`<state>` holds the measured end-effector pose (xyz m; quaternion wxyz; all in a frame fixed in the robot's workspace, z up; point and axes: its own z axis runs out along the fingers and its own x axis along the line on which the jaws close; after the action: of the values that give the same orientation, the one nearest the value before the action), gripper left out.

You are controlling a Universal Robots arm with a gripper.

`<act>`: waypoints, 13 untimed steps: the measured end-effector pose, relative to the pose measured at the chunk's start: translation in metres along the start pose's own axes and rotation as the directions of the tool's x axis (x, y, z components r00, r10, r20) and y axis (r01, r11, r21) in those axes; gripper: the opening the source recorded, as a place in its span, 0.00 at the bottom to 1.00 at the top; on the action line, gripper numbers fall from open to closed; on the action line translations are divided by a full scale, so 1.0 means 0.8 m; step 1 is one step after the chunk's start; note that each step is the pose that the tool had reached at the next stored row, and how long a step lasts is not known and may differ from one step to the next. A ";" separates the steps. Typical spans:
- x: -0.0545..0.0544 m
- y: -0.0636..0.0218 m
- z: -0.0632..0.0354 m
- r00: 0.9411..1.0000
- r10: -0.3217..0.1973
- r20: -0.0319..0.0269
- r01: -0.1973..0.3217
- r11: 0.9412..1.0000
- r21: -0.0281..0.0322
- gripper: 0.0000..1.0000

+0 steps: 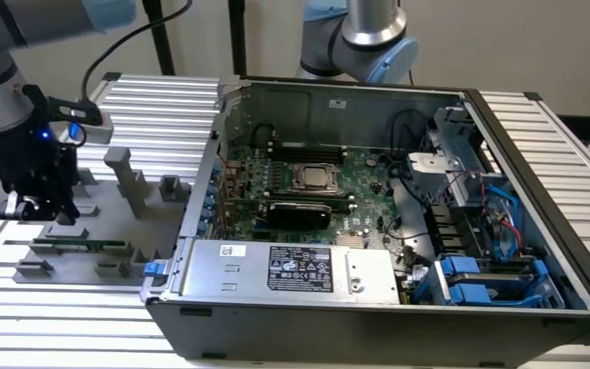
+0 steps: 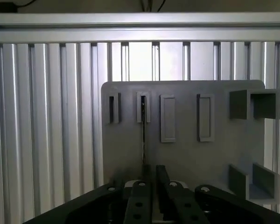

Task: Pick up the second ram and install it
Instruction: 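Pick up the second ram and move it above second insertion slot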

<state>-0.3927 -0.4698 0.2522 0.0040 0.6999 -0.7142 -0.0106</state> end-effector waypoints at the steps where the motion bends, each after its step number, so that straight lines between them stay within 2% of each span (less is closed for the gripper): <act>1: 0.000 -0.001 0.001 1.000 -0.002 0.000 0.002 1.000 0.000 1.00; 13: 0.007 -0.006 0.024 1.000 -0.013 0.000 0.013 1.000 -0.004 1.00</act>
<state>-0.3884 -0.4754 0.2325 0.0056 0.7045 -0.7096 -0.0120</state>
